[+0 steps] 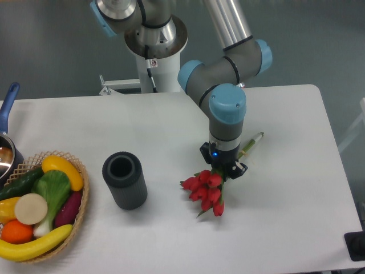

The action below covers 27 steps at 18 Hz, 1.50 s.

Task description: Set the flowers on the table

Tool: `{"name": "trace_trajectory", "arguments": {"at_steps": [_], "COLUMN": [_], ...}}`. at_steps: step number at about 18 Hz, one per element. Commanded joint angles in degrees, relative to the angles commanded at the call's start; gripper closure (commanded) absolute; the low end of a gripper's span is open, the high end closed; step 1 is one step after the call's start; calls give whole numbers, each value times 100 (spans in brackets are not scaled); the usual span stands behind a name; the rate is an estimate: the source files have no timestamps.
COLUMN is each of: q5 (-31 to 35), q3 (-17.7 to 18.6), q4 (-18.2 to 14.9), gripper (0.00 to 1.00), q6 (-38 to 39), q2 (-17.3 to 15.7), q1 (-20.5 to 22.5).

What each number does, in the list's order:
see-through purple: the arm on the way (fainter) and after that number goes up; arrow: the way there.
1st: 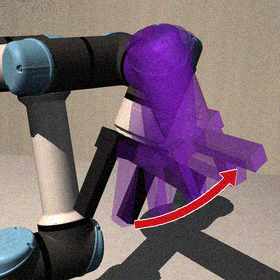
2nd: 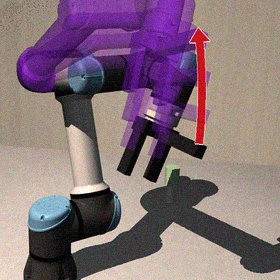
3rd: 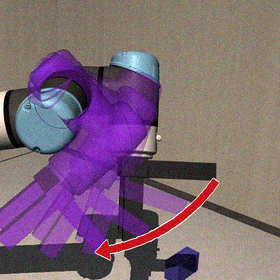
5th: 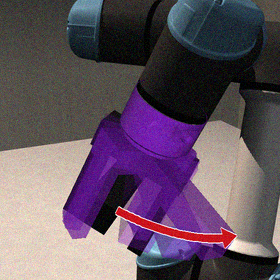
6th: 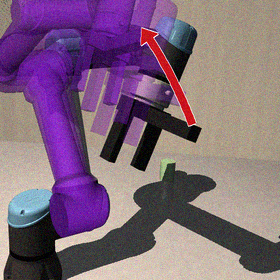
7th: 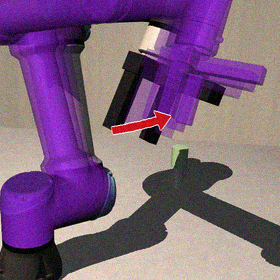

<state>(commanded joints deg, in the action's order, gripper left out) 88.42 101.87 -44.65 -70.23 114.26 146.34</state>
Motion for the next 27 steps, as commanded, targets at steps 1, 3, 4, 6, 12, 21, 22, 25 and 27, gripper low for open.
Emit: {"name": "trace_trajectory", "arguments": {"at_steps": [1,3,4,6,12,21,22,25,27], "q5": [0,9,9,0,-122,-615,-702,-931,-940], "q3": [-27,-79,-106,-193,-352,-335,-326,-212,-168], "q4": [9,26,26,44,-43,-1660,-1774,-2030,-2161], "gripper": [24,6,0,0,0,0,0,0,0], "q6": [-9,-26,-61,-105,-228,-2827,-3178,-4014,-4480], "q2": [9,18,-35,-175,-939,-1968,-2030,-2214,-2293], "q1": [0,17,35,105,562,1747,1897,2354,2565]}}
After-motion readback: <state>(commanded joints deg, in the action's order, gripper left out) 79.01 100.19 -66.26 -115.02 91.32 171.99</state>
